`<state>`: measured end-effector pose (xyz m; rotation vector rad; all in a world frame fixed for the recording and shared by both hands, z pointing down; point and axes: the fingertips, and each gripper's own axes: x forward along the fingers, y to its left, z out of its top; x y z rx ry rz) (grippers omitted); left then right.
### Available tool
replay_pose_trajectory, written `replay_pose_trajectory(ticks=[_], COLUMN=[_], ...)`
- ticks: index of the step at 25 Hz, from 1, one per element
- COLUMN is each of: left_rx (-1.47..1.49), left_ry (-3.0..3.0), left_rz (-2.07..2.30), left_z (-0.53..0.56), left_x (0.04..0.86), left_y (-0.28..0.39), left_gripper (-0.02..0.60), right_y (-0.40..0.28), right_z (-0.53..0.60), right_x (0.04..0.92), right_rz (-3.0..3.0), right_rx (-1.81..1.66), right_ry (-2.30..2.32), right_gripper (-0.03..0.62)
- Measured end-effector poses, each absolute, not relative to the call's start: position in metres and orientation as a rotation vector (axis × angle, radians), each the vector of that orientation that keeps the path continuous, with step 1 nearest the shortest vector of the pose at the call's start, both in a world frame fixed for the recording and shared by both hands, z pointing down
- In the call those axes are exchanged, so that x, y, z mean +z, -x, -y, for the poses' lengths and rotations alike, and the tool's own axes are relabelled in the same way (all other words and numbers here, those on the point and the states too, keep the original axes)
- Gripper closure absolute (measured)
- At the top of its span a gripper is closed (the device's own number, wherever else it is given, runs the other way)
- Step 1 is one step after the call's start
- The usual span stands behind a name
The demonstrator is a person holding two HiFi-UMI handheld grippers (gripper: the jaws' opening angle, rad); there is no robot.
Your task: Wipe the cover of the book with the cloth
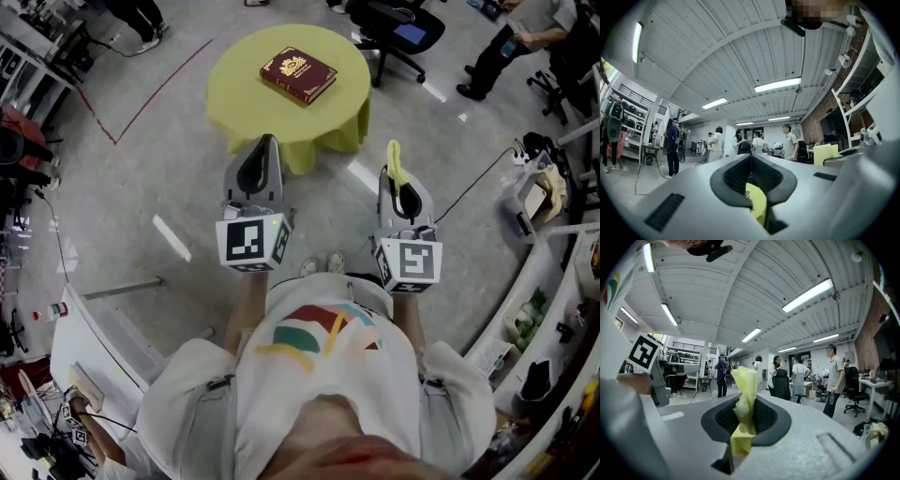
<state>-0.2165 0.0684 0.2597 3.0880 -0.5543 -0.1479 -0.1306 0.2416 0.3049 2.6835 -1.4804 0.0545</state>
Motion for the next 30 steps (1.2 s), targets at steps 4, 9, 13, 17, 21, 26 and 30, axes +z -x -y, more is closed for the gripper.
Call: replay_pose_trajectory(ticks=[4, 9, 13, 17, 21, 26, 30], left_rx=[-0.134, -0.125, -0.115, -0.146, -0.164, -0.166, -0.176], left_ry=[-3.083, -3.087, -3.093, -3.100, -3.087, -3.070, -3.064], left_rz=[0.564, 0.563, 0.583, 0.625, 0.640, 0.660, 0.685], left_z=[-0.078, -0.083, -0.088, -0.093, -0.104, -0.102, -0.093], left_x=[0.265, 0.265, 0.263, 0.263, 0.267, 0.271, 0.268], left_y=[0.217, 0.209, 0.202, 0.195, 0.193, 0.188, 0.179], left_gripper=[0.563, 0.563, 0.563, 0.563, 0.563, 0.563, 0.563], right_y=[0.127, 0.122, 0.115, 0.105, 0.097, 0.090, 0.079], right_z=[-0.244, -0.244, -0.246, -0.252, -0.259, -0.259, -0.258], right_x=[0.305, 0.304, 0.306, 0.310, 0.325, 0.327, 0.322], right_rz=[1.516, 1.550, 1.562, 1.572, 1.552, 1.589, 1.589], right_rx=[0.045, 0.030, -0.003, -0.027, -0.004, 0.009, -0.015], right_ry=[-2.678, -2.664, -2.642, -2.620, -2.586, -2.582, -2.577], right_gripper=[0.564, 0.565, 0.565, 0.565, 0.565, 0.565, 0.565])
